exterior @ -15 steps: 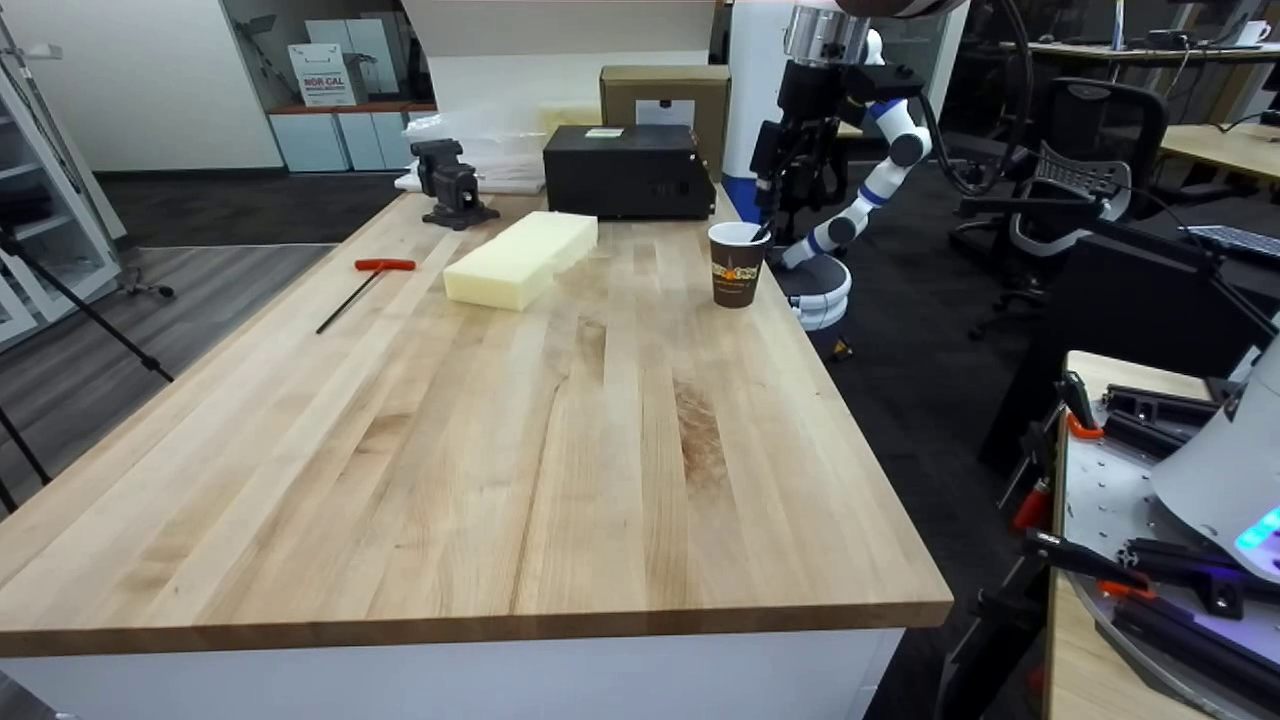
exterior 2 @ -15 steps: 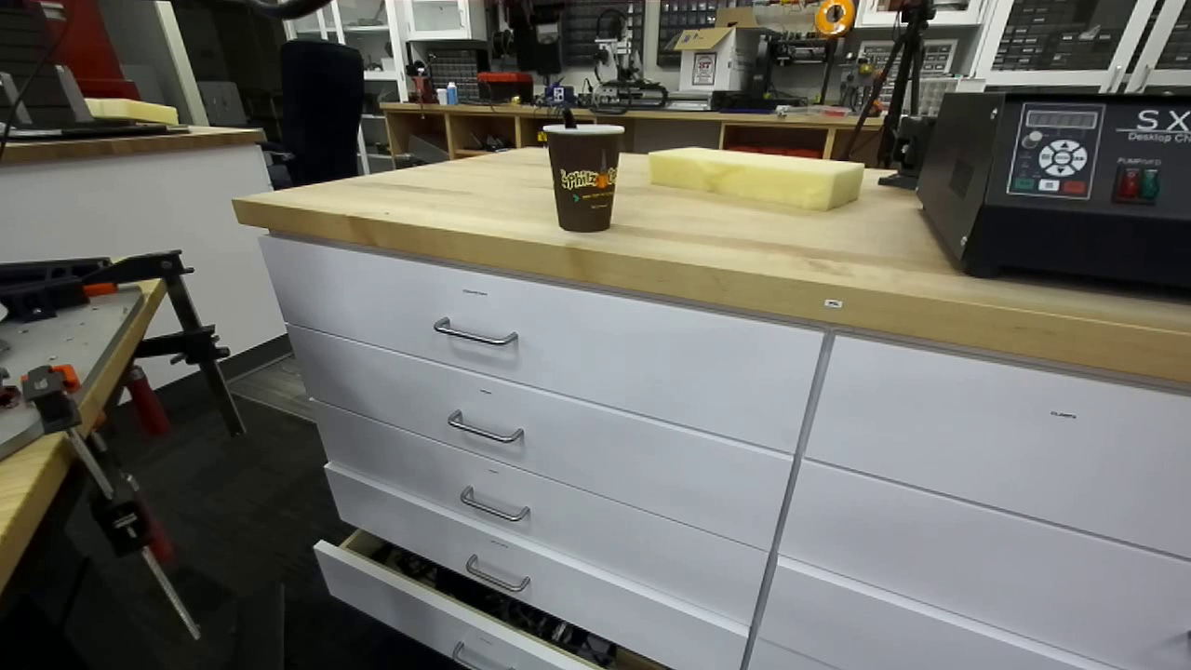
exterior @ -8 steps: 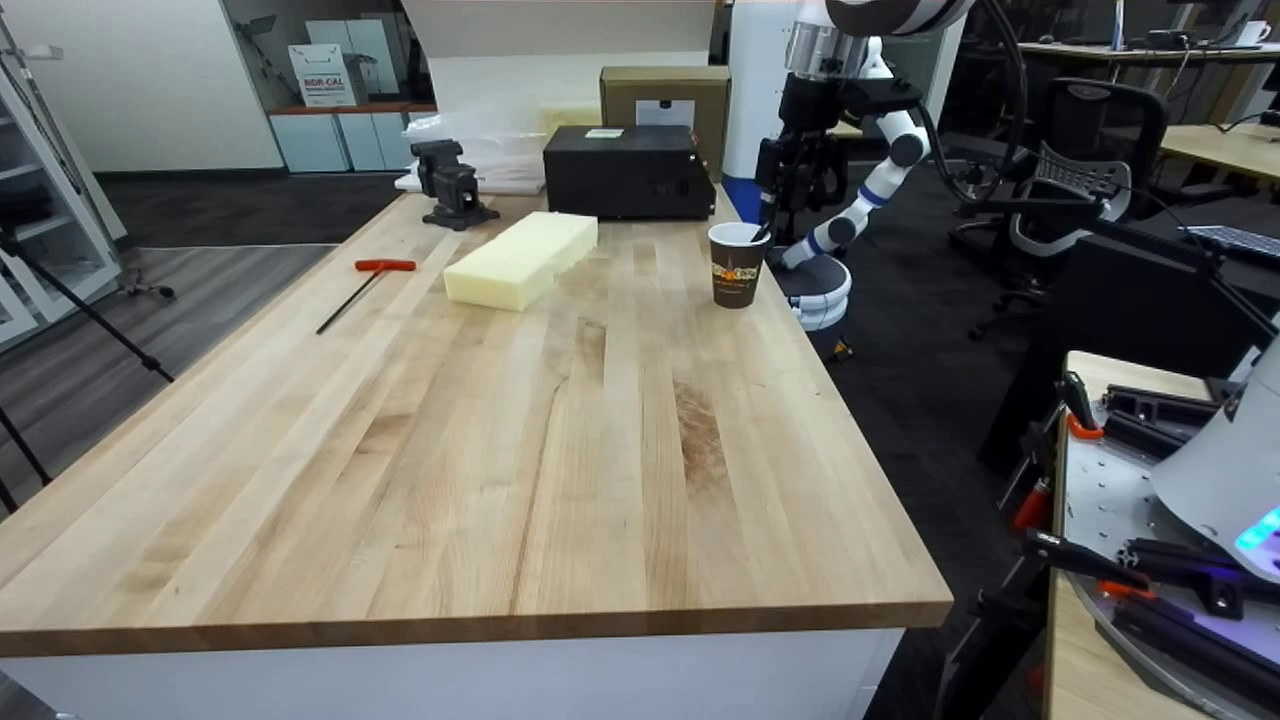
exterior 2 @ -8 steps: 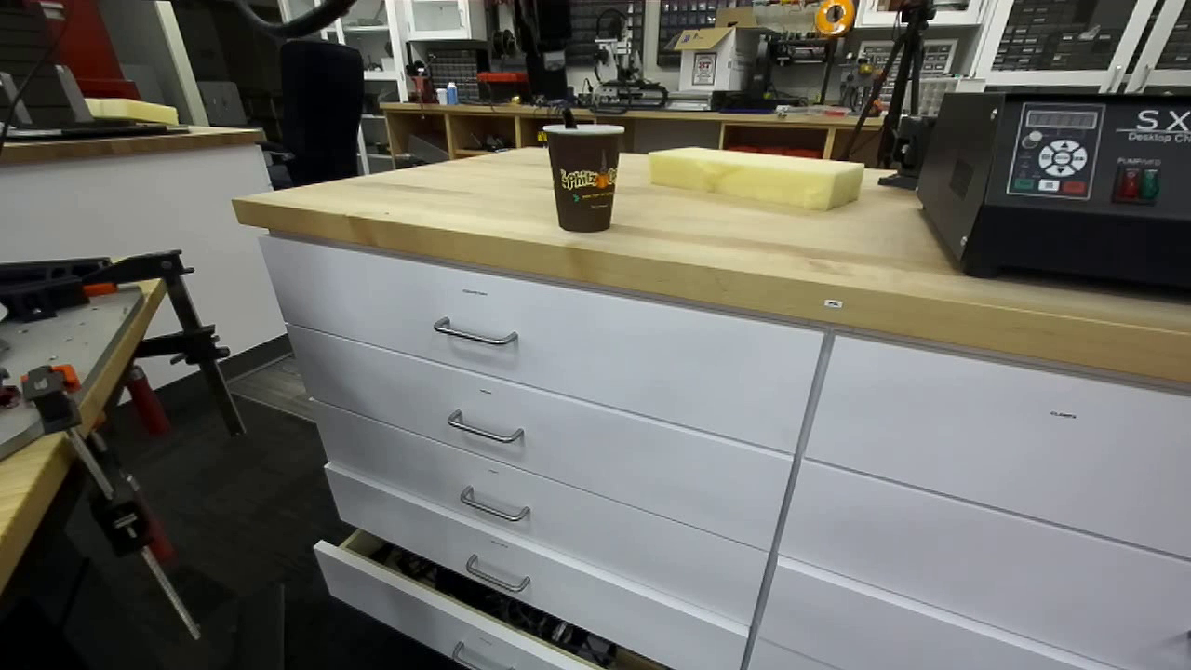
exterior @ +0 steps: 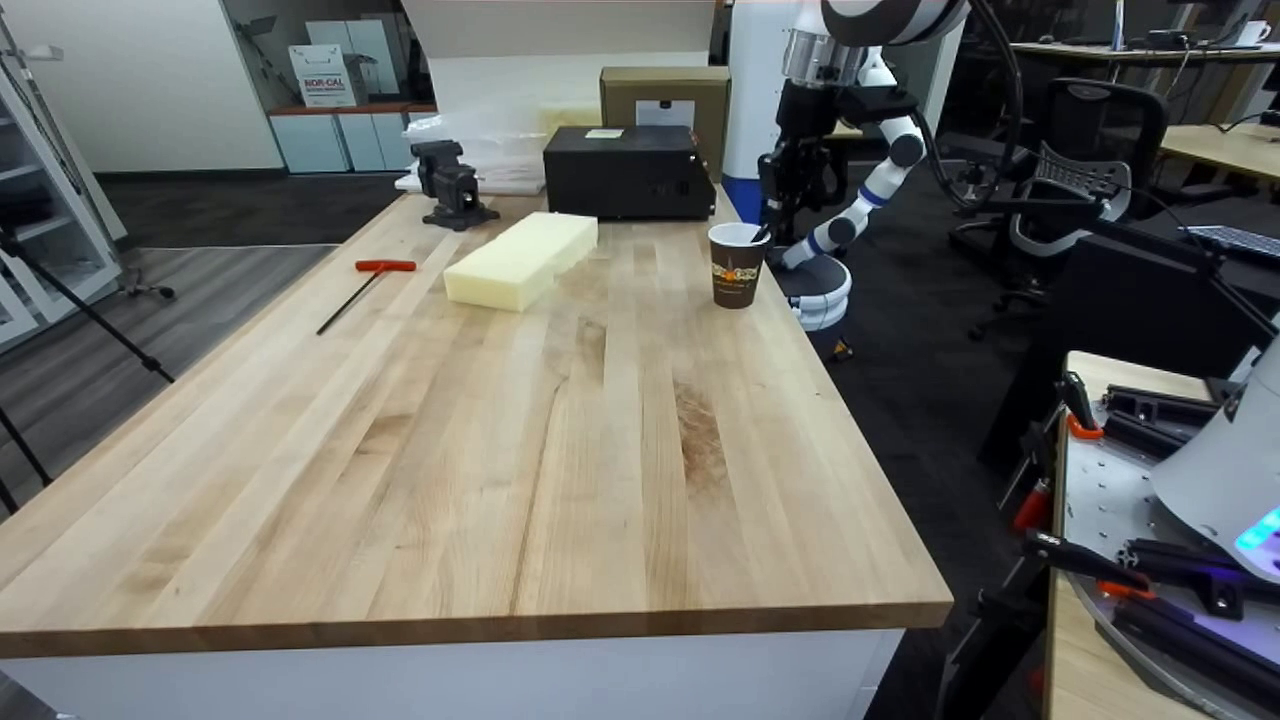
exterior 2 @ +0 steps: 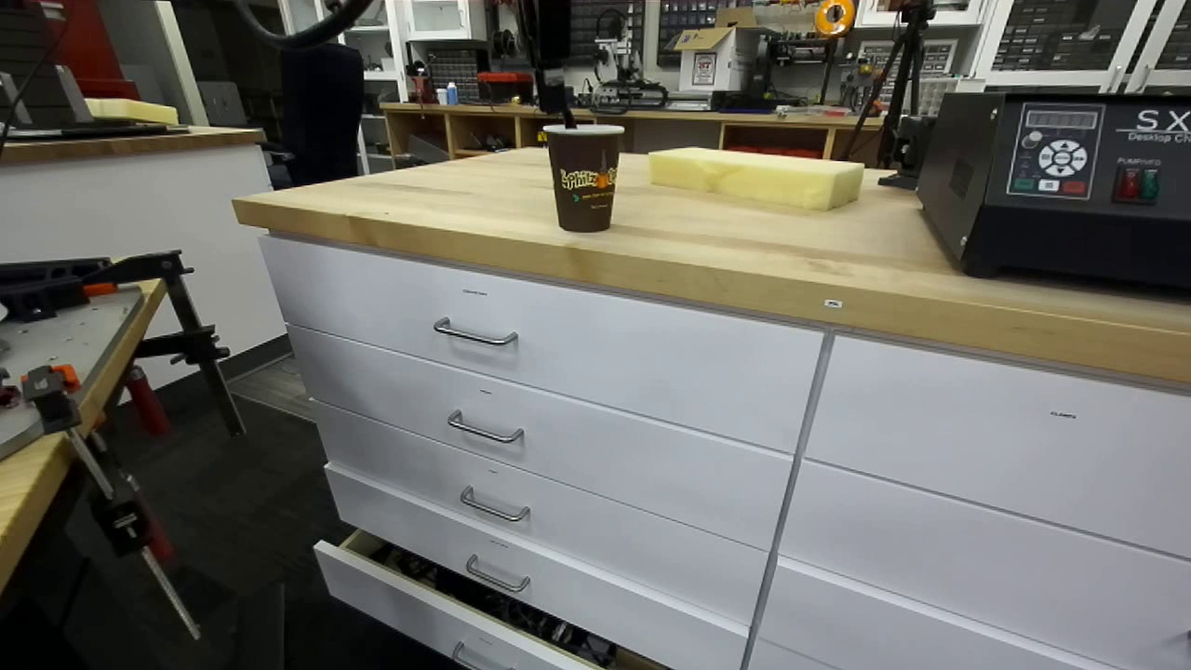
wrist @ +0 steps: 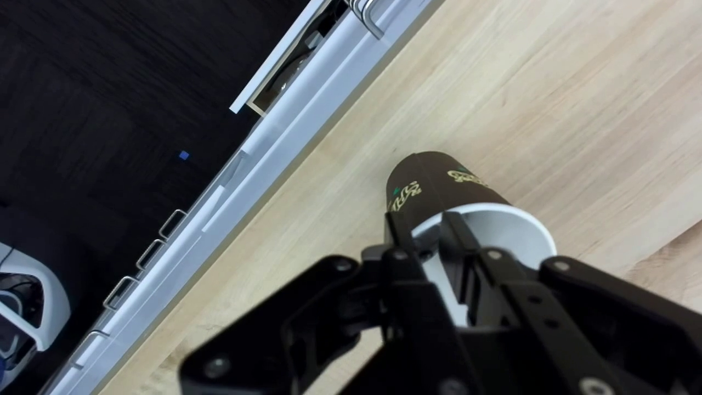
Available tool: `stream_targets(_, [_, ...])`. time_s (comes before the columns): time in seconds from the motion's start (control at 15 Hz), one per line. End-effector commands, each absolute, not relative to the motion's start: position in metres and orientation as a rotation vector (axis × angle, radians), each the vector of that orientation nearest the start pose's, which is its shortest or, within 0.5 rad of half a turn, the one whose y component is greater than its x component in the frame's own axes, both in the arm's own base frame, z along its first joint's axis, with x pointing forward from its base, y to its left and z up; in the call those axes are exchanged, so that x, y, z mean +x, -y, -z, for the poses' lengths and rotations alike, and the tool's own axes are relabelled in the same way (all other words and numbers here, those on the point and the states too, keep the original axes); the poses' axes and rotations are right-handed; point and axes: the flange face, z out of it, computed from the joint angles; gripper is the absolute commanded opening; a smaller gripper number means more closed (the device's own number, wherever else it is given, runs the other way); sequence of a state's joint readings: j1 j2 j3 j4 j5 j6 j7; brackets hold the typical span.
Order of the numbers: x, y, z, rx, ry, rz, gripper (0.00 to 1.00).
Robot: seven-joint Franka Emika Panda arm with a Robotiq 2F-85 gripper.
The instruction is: Put the pen inside the brown coffee cup, remove the pen from the coffee cup
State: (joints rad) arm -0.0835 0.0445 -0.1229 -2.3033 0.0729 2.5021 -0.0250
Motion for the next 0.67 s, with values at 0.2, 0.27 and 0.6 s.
stream_targets(0.2, [0.5249,0.1116,-0.3438,-3.079,-0.356,0.278,0.00])
stream_targets(0.27, [0.5255,0.1114,-0.3438,-3.080,-0.354,0.278,0.00])
stream_targets(0.6, [0.5259,0.1098,-0.3424,-3.080,-0.348,0.275,0.38])
